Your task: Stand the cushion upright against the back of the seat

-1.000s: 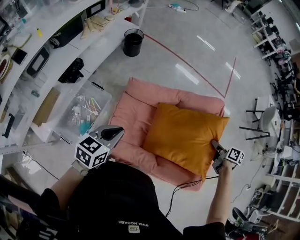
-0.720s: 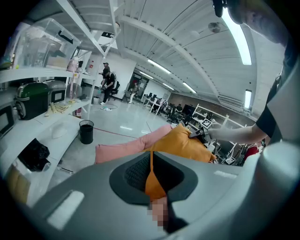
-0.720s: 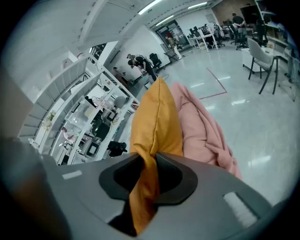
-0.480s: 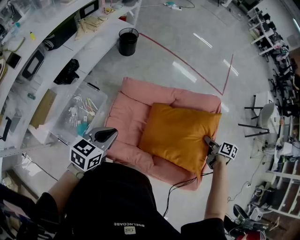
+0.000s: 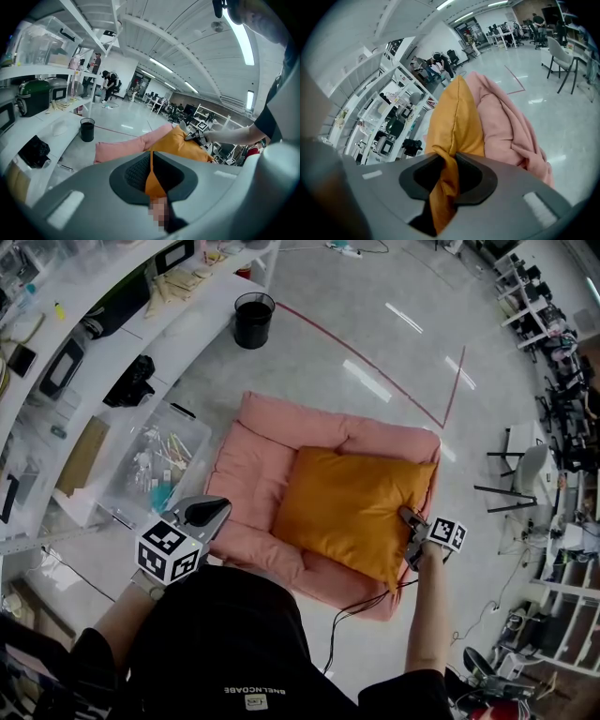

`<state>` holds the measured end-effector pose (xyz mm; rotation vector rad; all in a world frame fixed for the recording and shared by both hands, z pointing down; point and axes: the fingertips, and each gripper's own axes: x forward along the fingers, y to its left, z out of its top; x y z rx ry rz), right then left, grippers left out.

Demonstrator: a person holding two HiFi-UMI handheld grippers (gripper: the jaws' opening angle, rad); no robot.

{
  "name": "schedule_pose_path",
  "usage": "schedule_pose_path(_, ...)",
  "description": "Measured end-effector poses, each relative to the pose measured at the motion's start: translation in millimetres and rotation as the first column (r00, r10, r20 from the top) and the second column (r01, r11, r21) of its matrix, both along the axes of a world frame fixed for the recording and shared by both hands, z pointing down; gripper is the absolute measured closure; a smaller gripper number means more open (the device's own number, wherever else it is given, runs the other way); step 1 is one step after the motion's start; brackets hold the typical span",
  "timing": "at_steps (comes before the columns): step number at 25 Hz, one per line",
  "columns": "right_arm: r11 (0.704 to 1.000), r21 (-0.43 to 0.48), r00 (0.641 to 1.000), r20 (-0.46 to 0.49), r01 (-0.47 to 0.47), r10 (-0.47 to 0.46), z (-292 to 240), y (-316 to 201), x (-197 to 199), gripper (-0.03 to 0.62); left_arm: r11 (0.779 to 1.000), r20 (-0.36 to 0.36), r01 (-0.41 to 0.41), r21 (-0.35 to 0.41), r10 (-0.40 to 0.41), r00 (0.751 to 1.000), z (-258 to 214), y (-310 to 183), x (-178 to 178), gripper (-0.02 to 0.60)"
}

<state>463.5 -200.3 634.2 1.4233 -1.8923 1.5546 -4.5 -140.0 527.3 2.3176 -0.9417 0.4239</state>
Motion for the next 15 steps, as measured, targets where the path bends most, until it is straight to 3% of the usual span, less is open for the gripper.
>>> schedule_pose_path(9, 0.999, -0.004, 0.999, -0.024, -0.034, 0.034, 14, -1, 5, 0.502, 1.000, -0.008, 0.004, -0.001, -0.004, 1.000, 0, 3, -3, 0.548)
schedule_pose_path(15, 0.998, 0.024, 0.998, -0.011, -0.065, 0.065, 13, 0, 8, 0.450, 1.000, -0.017, -0.003, 0.000, 0.003, 1.000, 0, 6, -9, 0.548)
